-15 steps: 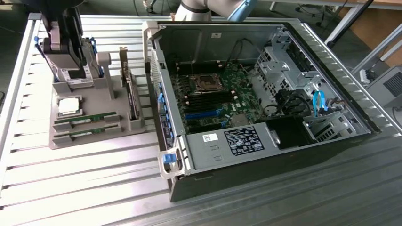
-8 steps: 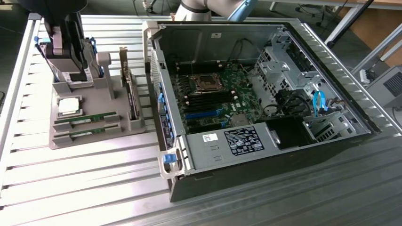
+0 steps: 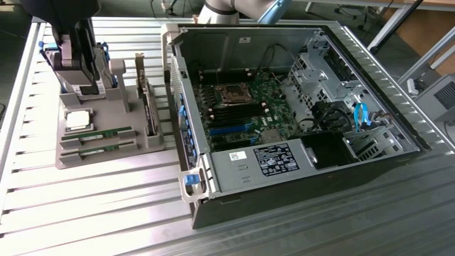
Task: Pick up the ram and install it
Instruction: 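Pick up the ram and move it above insertion slot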
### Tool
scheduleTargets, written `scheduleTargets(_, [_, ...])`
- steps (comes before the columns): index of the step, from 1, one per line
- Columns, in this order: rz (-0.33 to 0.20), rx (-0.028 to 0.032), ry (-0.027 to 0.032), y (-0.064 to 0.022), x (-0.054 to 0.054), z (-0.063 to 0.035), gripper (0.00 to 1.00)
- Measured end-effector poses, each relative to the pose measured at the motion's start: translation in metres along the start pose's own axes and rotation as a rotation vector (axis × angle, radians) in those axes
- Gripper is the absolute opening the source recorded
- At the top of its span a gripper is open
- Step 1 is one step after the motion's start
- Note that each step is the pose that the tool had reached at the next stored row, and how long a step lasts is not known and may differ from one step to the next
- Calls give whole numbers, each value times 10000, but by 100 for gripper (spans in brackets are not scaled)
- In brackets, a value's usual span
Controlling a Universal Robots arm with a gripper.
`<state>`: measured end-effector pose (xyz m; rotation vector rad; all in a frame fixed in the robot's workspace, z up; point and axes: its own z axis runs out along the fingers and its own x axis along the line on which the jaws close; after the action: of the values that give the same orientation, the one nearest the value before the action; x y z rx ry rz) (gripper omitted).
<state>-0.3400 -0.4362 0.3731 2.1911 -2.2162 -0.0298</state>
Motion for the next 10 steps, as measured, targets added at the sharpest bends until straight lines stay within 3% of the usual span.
scheduleTargets(10, [0, 0, 1, 10, 0, 62, 35])
